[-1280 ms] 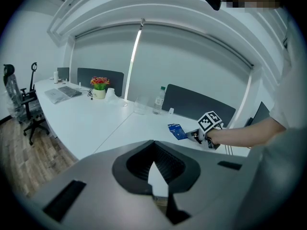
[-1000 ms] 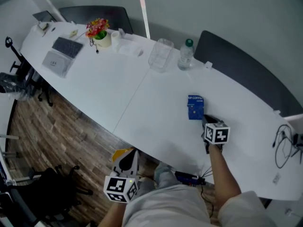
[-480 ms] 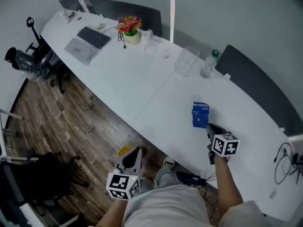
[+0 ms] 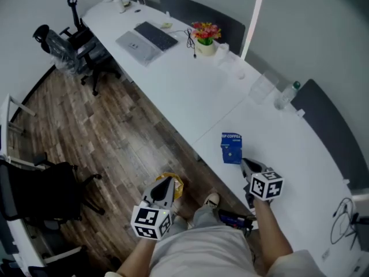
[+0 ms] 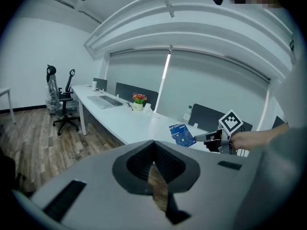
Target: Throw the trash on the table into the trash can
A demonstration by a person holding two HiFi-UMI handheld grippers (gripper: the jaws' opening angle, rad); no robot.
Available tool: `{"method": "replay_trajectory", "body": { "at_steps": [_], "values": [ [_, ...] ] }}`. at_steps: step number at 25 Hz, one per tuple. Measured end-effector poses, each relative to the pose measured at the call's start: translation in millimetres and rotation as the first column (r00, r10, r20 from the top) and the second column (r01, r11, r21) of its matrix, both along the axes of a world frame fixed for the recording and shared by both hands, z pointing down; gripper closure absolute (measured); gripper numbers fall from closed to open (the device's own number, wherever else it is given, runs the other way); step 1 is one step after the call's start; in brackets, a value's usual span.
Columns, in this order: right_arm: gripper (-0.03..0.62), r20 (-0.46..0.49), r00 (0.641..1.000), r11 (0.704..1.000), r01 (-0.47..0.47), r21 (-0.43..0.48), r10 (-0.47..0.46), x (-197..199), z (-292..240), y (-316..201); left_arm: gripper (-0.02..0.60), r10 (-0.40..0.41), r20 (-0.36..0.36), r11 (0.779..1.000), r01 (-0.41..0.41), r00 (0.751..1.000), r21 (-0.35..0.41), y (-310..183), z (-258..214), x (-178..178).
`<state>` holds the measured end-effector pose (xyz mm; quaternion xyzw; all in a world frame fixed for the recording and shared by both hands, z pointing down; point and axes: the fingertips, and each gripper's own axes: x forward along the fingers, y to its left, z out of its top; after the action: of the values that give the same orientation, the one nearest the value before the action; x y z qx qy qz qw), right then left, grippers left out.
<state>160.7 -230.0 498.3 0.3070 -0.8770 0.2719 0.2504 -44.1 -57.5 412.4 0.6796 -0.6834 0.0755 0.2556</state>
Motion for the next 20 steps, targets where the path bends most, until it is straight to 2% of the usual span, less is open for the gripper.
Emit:
{"method": "replay_trajectory", "body": {
  "at_steps": [6,14,20],
  "values": [
    [0.56,0.025,0.991,0.991,0.133,-0.009,-0.133,-82.6,-9.3,52.7,0.581,-0.113,0.002,0.993,0.113,0.994,0.017,61.8,-4.4,-56.1],
    [0.56,0.04,0.965,0.965,0.262,-0.017,-0.261,-183.0,-14.5,129.9,0.581,-0.2,-0.007,0.979,0.2,0.98,0.036,144.8,-3.3,-127.1],
    [0.56,0.042,0.94,0.939,0.34,-0.043,-0.339,-220.7,-9.0,176.1,0.581,-0.221,-0.023,0.975,0.222,0.975,0.029,181.0,4.3,-148.8]
  ]
}}
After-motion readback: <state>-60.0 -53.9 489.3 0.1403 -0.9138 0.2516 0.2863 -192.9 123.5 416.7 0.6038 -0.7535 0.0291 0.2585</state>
